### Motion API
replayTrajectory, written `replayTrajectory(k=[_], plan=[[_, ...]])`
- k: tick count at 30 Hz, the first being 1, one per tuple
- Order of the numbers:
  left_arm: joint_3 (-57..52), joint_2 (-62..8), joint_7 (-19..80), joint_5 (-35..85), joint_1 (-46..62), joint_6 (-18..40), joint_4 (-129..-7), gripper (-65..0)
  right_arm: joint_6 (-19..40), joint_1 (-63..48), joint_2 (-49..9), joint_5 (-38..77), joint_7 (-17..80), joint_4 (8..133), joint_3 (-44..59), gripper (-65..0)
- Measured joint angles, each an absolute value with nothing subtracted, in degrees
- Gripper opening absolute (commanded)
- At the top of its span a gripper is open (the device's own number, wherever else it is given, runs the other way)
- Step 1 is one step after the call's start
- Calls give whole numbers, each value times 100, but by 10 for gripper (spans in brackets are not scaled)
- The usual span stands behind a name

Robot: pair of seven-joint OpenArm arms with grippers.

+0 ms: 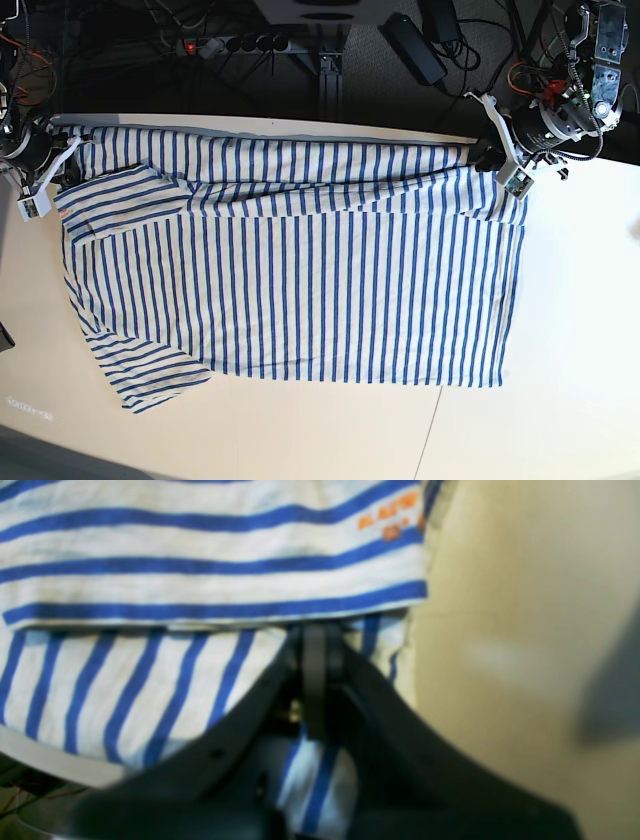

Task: Fold the T-shirt properly
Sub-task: 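Lay the folded edge down with both grippers and release, then move the left gripper to the shirt's hem corner and grasp it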

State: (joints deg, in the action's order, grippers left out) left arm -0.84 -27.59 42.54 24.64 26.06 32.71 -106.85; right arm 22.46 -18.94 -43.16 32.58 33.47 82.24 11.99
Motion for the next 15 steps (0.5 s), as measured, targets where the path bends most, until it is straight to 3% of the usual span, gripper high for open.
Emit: replayTrajectory(k=[10,15], plan=[[-1020,-3057,4244,3081,2519,3107,-11795,-394,2248,-1892,-4316,3256,3317,8221,1199,-650],[-1190,-3343,4150,3288,1680,3094,-11568,-394,2248,-1892,-4303,3253,3258,8221,1199,-650]])
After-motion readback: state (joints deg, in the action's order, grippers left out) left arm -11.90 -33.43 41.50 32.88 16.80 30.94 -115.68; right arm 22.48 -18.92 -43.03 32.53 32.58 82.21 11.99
